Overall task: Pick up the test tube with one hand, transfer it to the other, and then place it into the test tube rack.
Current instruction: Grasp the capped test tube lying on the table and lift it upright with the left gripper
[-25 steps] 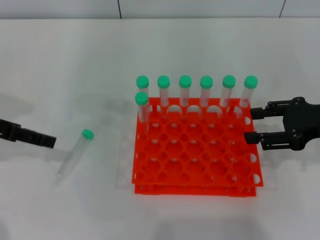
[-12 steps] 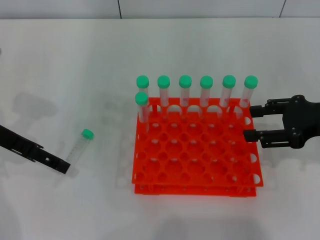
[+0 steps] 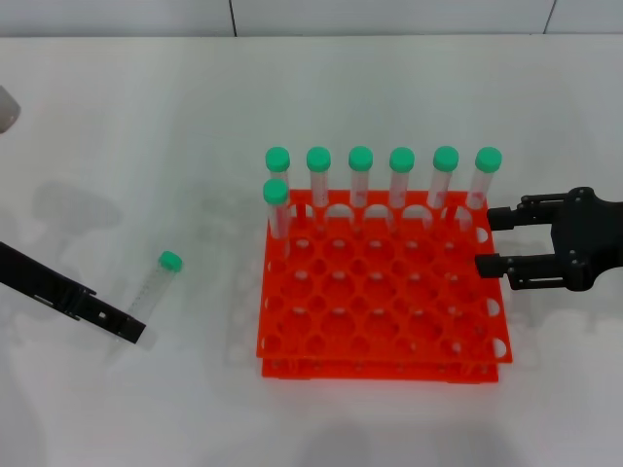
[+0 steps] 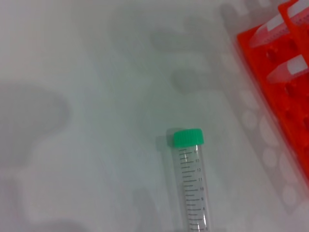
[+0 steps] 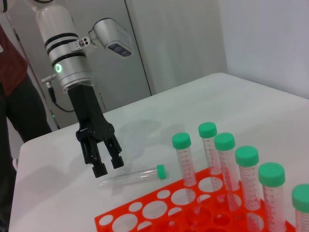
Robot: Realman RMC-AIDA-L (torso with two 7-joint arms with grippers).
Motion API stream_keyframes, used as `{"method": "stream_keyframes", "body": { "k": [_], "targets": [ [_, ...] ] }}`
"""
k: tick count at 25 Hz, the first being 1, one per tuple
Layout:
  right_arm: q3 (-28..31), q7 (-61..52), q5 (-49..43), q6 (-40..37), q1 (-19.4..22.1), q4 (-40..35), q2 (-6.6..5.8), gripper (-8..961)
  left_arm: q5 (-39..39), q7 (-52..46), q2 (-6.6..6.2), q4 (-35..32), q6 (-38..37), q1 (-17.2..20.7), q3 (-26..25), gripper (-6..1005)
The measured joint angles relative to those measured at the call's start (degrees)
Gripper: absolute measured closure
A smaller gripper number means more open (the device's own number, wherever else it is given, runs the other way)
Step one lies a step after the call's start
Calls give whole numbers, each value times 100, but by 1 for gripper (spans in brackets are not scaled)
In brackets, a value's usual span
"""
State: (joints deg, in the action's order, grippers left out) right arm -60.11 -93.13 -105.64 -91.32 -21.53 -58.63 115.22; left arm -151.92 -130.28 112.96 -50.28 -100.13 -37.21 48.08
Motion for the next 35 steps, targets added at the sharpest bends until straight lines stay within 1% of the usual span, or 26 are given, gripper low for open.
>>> {"method": "stream_keyframes", "body": {
  "k": [4,9,17,23,35],
  "targets": [
    [0,4,0,0,3,1,0,290,-3,9,13,3,3,-24,6,124],
    [0,6,0,6,6,6,0,290,-10,19,46,14,12,-32,95,168],
    [11,12,0,27,-10,11,0,290,-14,25,51,27,24,-33,220,238],
    [9,13,0,65,-17,10,0,291,-14,49,50,192,43,-98,314,380],
    [8,4,0,72,-18,10,0,291,-75,86,53,233,117,-120,334,381]
  ]
}}
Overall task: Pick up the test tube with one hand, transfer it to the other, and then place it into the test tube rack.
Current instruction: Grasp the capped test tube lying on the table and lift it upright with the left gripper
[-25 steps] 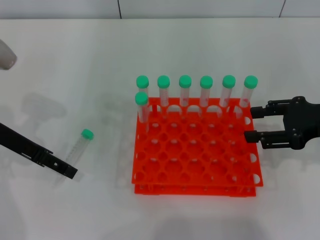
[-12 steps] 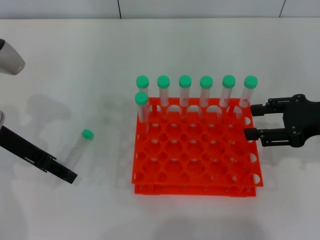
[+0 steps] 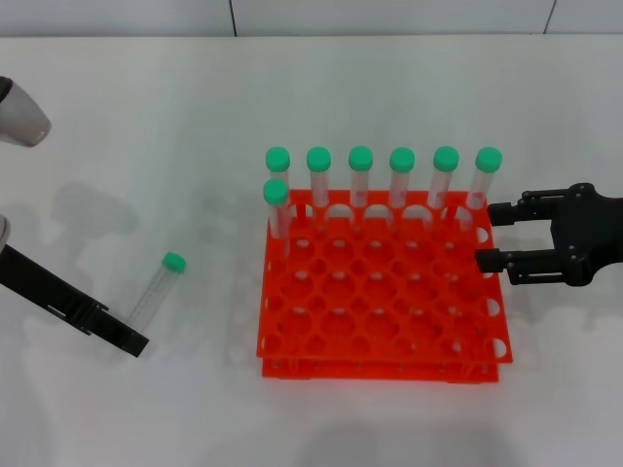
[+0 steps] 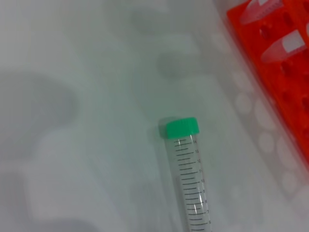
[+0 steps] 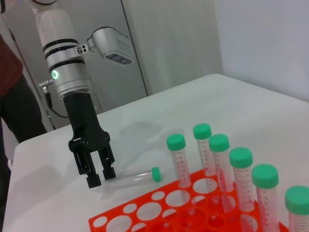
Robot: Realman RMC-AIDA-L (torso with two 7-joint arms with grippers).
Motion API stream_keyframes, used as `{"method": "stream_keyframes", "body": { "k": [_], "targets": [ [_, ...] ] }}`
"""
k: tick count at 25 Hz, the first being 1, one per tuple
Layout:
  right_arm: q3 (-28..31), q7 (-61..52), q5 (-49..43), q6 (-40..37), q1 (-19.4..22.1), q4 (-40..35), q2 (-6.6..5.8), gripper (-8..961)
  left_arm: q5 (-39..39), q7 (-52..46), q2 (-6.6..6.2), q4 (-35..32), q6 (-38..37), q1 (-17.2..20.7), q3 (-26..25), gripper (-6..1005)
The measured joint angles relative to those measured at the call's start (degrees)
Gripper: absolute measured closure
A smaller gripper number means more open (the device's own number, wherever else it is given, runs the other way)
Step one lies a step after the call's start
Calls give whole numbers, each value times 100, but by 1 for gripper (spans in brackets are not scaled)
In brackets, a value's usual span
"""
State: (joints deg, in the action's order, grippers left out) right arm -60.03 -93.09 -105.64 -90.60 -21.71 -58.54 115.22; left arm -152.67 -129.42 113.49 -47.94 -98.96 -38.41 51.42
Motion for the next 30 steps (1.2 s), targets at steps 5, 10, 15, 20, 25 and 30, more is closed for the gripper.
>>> {"method": "stream_keyframes", "body": {
  "k": [5,10,15,20,25,30],
  "targets": [
    [0,-3,0,2,0,0,0,291,0,2,5,-2,40,0,22,383],
    [0,-6,0,5,0,0,0,291,-18,-2,6,-5,60,-3,22,486],
    [0,-7,0,7,15,0,0,291,-77,-27,6,-5,61,-26,19,567],
    [0,2,0,7,22,0,0,291,-152,-53,6,1,61,-57,17,589],
    [0,4,0,7,30,0,0,291,-169,-55,13,4,62,-71,17,610],
    [0,6,0,7,41,1,0,291,-235,-73,18,30,71,-99,17,632]
  ]
}}
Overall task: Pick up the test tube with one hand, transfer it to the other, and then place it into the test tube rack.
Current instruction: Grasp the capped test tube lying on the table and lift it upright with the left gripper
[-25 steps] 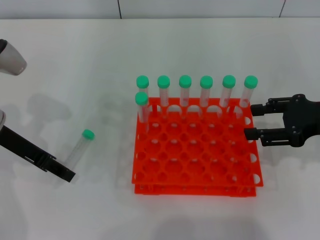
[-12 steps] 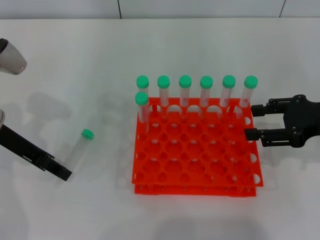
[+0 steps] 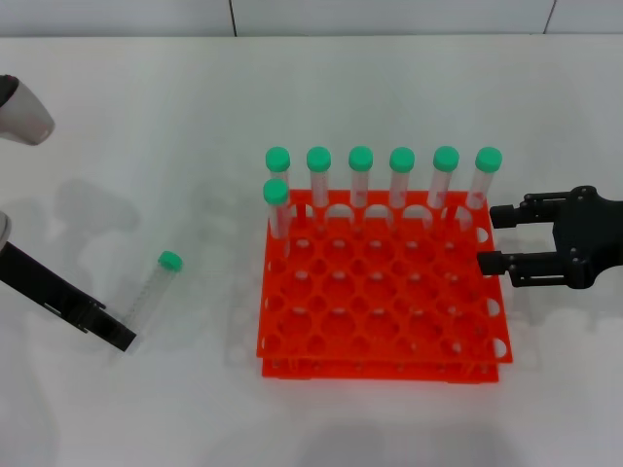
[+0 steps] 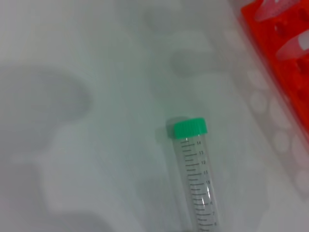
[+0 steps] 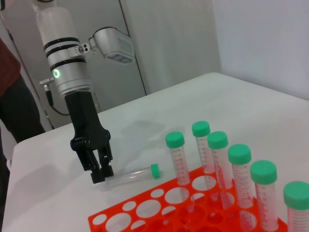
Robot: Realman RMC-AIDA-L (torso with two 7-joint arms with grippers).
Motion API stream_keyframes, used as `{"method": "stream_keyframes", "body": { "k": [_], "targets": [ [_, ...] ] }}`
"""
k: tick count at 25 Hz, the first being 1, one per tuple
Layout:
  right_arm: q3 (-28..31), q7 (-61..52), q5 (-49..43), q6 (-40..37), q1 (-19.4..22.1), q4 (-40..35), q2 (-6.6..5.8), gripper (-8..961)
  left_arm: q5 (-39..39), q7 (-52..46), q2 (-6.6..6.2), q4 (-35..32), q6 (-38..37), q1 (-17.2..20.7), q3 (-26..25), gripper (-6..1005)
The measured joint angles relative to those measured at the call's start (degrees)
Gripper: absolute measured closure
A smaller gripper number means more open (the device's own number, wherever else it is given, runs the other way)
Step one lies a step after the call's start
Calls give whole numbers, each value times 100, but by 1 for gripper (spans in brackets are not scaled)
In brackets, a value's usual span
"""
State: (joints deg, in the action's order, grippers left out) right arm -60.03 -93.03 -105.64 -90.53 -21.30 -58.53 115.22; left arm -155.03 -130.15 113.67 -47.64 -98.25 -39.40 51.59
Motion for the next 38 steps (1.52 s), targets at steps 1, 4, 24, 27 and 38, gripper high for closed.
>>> {"method": "stream_keyframes", "body": {
  "k": [1,4,24,27,38],
  "targets": [
    [0,1,0,0,3,0,0,291,-20,-3,1,24,3,-14,-1,636],
    [0,5,0,0,3,0,0,291,-112,-8,6,200,55,-102,0,649],
    [0,22,0,57,21,0,0,292,-133,-4,16,256,232,-183,2,731],
    [0,22,0,61,21,0,0,292,-132,-6,14,256,256,-184,2,767],
    [0,26,0,71,21,-4,0,292,-151,5,19,255,277,-168,16,797]
  ]
}}
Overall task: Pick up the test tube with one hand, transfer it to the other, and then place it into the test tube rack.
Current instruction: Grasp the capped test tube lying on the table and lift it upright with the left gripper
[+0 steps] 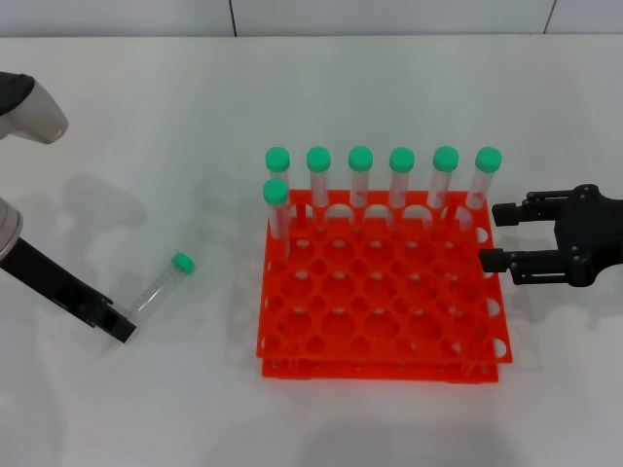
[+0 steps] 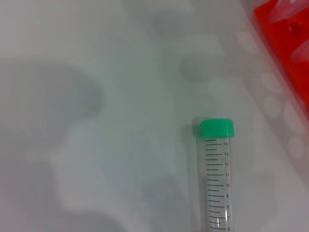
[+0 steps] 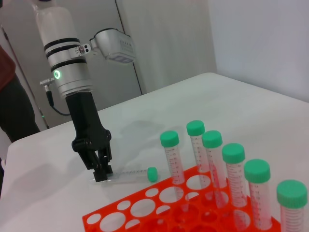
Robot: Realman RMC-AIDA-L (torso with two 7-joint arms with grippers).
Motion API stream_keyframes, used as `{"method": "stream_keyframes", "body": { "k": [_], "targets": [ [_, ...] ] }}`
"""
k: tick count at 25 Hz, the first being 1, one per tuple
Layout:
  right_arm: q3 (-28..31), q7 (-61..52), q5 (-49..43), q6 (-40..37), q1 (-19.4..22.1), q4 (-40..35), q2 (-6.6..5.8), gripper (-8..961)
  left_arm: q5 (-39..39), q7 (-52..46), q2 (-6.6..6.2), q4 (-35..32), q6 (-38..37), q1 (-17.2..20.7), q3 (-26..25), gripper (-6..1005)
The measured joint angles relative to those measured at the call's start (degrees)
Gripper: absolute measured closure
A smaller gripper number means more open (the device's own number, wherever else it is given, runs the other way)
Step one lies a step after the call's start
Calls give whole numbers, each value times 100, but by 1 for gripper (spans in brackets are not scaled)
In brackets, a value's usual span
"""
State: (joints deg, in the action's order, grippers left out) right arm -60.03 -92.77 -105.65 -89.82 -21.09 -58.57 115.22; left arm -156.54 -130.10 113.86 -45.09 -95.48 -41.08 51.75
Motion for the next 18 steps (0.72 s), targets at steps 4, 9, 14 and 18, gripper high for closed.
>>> {"method": "stream_keyframes", "body": {
  "k": [4,9,14,18],
  "targets": [
    [0,2,0,0,-3,-3,0,292,-14,-7,2,0,0,3,2,799],
    [0,4,0,0,-6,-5,0,292,-43,-12,4,2,5,4,-28,802],
    [0,5,0,0,1,-6,0,292,-22,-13,-20,-50,12,-5,-99,803],
    [4,10,1,8,8,-6,0,292,26,76,-54,-310,41,3,-544,803]
  ]
}}
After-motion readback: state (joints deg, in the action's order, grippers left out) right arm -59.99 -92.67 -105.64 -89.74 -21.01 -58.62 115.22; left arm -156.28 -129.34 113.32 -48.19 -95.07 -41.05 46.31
